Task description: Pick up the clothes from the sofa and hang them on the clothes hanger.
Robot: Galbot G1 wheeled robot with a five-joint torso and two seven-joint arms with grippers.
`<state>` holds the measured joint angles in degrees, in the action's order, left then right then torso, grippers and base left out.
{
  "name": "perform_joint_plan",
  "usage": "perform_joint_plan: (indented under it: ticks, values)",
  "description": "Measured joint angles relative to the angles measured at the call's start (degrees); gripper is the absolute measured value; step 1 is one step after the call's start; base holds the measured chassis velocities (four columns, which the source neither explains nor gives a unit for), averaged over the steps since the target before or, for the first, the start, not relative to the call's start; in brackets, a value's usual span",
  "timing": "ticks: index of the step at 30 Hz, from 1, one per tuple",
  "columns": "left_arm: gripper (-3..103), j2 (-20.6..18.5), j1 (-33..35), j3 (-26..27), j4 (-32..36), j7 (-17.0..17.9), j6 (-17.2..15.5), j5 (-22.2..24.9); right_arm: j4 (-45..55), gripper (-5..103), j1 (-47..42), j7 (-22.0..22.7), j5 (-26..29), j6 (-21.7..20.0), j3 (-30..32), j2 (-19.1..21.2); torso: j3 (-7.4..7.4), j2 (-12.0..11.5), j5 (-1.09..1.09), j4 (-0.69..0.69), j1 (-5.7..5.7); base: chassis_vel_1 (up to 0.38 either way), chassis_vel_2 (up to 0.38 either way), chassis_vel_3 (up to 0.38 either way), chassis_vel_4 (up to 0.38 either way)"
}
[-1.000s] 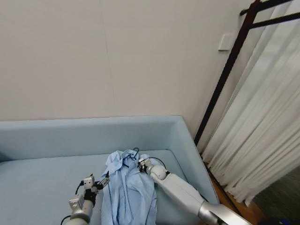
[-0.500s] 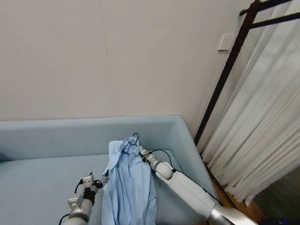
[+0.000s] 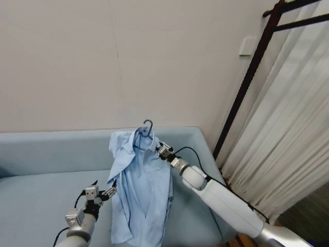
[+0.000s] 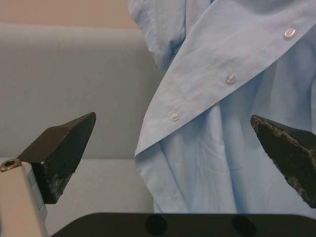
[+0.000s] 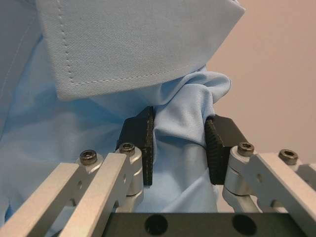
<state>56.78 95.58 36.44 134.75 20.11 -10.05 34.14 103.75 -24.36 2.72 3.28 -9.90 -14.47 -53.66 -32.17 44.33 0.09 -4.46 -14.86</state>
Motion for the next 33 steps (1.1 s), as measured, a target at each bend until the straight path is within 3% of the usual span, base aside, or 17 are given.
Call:
perform_joint_plan:
  ticks: [8, 15, 18, 21, 26, 33]
  values:
    - [100, -3.61, 0.74, 5.42, 4.47, -0.53, -0.2, 3.3, 4.21, 25, 10.06, -2.81, -1.39, 2.63, 1.73, 5.15, 0.0, 0.0, -0.01, 0.0, 0.0, 0.0, 0.0, 0.0, 0.0]
    - [100, -6.05, 1.22, 9.25, 7.4, -0.74, -0.5, 6.25, 6.59, 25, 12.28, -5.77, -0.28, 4.35, 1.87, 9.46, 0.0, 0.01, -0.02, 0.0, 0.0, 0.0, 0.0, 0.0, 0.0]
    - [100, -9.38, 0.31, 13.22, 8.66, -1.04, -1.13, 10.56, 7.32, 25, 12.23, -7.16, 4.7, 4.15, 0.94, 12.2, 0.0, 0.0, 0.02, -0.01, 0.0, 0.0, 0.0, 0.0, 0.0]
    - [100, -11.9, -1.19, 16.23, 8.79, -1.21, -2.05, 14.16, 7.17, 25, 12.53, -9.83, 4.52, 5.94, 0.93, 13.61, 0.0, 0.0, 0.01, 0.0, 0.0, 0.0, 0.0, 0.0, 0.0]
    - [100, -16.89, -6.77, 18.22, 7.65, -1.05, -3.38, 19.1, 7.28, 25, 13.47, -11.09, 4.59, 7.99, 0.09, 15.91, 0.0, 0.0, 0.0, -0.01, 0.0, 0.0, 0.0, 0.0, 0.0]
    - [100, -24.85, -19.67, 13.88, 2.63, -0.45, -6.31, 25.61, 5.95, 25, 14.18, -9.64, 4.64, 8.97, 0.19, 17.02, 0.0, 0.0, -0.01, -0.01, 0.0, 0.0, 0.0, 0.0, 0.0]
